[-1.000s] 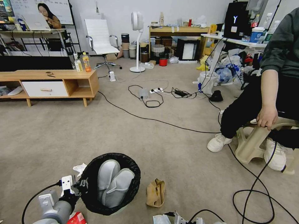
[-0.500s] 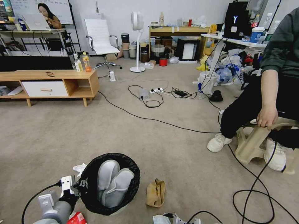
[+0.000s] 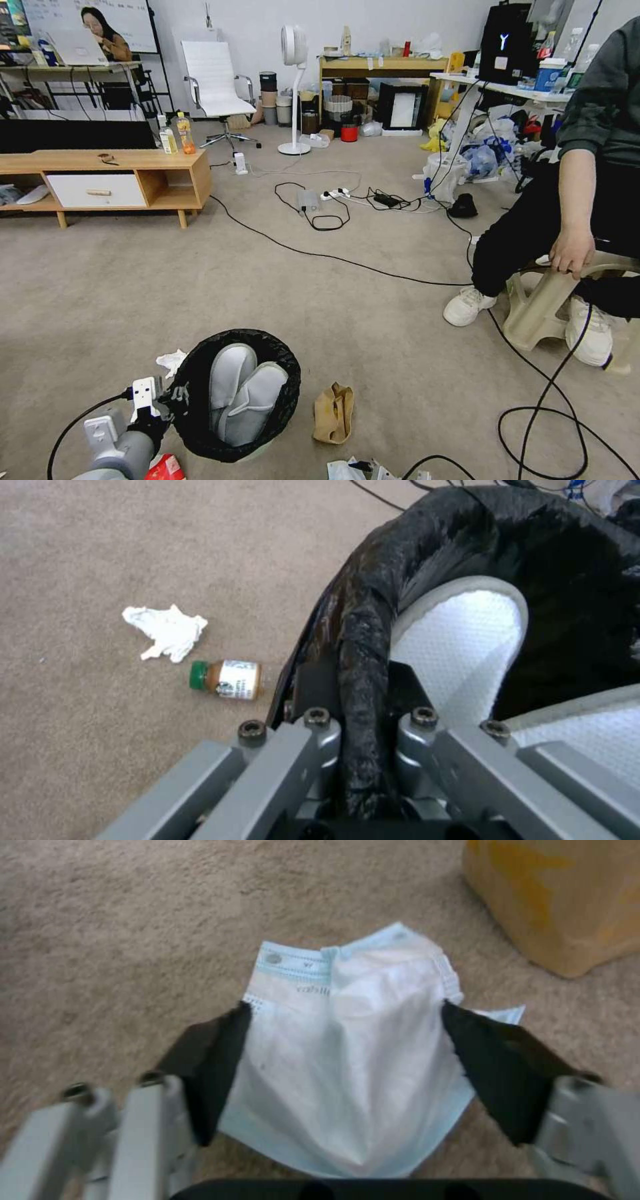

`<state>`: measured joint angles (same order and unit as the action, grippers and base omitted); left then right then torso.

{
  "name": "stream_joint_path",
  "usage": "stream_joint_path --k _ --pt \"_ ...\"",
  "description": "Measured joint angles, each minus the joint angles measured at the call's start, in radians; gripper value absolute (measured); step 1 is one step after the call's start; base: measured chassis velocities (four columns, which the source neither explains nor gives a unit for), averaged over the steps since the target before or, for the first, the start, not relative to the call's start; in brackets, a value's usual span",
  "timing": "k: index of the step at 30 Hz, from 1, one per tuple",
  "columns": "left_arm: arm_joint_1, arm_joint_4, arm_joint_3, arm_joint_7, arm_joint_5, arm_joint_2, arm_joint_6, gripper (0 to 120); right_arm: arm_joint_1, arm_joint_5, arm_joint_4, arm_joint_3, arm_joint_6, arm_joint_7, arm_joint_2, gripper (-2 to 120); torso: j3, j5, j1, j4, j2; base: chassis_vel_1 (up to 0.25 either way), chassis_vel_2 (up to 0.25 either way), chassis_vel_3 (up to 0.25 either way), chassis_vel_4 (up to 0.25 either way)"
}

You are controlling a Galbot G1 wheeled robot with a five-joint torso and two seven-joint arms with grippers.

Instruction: Pick up the trash bin and place the garbage on the floor into it.

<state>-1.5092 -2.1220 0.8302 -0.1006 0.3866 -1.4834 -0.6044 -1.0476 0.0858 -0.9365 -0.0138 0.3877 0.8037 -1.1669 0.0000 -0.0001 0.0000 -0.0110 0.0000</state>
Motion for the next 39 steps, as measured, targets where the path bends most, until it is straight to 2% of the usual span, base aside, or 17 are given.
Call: stream_joint_path --k 1,6,7,9,10,12,13,16,17,20,31,35,39 --pt "0.000 0.000 0.000 0.000 0.000 0.000 0.000 4 0.000 0.000 0.000 0.000 0.000 0.000 0.000 69 0.000 0.0000 0.000 0.0000 0.000 0.000 0.000 0.000 0.000" --pt "-0.002 -0.002 0.002 0.000 0.000 0.001 0.000 4 -0.003 0.000 -0.002 -0.002 0.001 0.003 -0.001 49 0.000 0.0001 0.000 0.0001 0.000 0.000 0.000 0.000 0.000" --pt "-0.002 -0.002 0.002 0.000 0.000 0.001 0.000 4 -0.003 0.000 -0.002 -0.002 0.001 0.003 -0.001 49 0.000 0.0001 0.000 0.0001 0.000 0.000 0.000 0.000 0.000" --pt "-0.003 -0.009 0.002 0.000 0.000 0.002 0.000 4 -0.004 0.001 -0.004 -0.004 0.001 0.004 -0.001 38 0.000 0.0001 0.000 0.0001 0.000 0.000 0.000 0.000 0.000" --pt "-0.003 -0.009 0.002 0.000 0.000 0.002 0.000 4 -0.004 0.001 -0.004 -0.004 0.001 0.004 -0.001 38 0.000 0.0001 0.000 0.0001 0.000 0.000 0.000 0.000 0.000" --pt "-0.002 -0.011 0.001 0.000 0.000 0.000 0.000 4 -0.006 0.002 -0.006 -0.006 0.002 0.005 0.000 25 0.000 0.0001 0.000 0.0001 0.000 0.000 0.000 0.000 0.000" --pt "-0.002 -0.011 0.001 0.000 0.000 0.000 0.000 4 -0.006 0.002 -0.006 -0.006 0.002 0.005 0.000 25 0.000 0.0001 0.000 0.0001 0.000 0.000 0.000 0.000 0.000" --pt "0.001 -0.008 -0.001 -0.001 -0.004 -0.001 0.000 4 -0.007 0.003 -0.009 -0.010 0.003 0.005 0.003 11 0.000 0.0001 0.000 0.0001 0.000 0.000 0.000 0.000 0.000" --pt "0.001 -0.008 -0.001 -0.001 -0.004 -0.001 0.000 4 -0.007 0.003 -0.009 -0.010 0.003 0.005 0.003 11 0.000 0.0001 0.000 0.0001 0.000 0.000 0.000 0.000 0.000" --pt "0.003 -0.003 -0.003 -0.001 -0.006 -0.002 0.000 4 -0.006 0.003 -0.008 -0.016 0.003 0.006 0.006 0 0.000 0.0001 0.000 0.0001 0.000 0.000 0.000 0.000 0.000" --pt "0.005 0.004 -0.006 -0.001 -0.006 -0.002 0.001 4 -0.007 0.008 -0.022 -0.045 0.006 0.004 0.011 0 0.000 0.0002 0.000 0.0001 0.000 0.000 0.000 0.000 0.000" --pt "0.009 0.000 -0.008 0.001 0.000 0.002 -0.002 4 -0.014 0.035 -0.085 -0.073 0.000 -0.016 0.030 0 0.000 0.0001 0.000 0.0001 0.000 0.000 0.000 0.000 0.000" --pt "0.014 -0.011 -0.004 0.008 0.019 0.012 -0.013 4 -0.031 0.071 -0.217 -0.128 -0.022 -0.033 0.068 0 0.000 0.0002 0.000 0.0002 0.000 0.000 0.000 0.000 0.000"
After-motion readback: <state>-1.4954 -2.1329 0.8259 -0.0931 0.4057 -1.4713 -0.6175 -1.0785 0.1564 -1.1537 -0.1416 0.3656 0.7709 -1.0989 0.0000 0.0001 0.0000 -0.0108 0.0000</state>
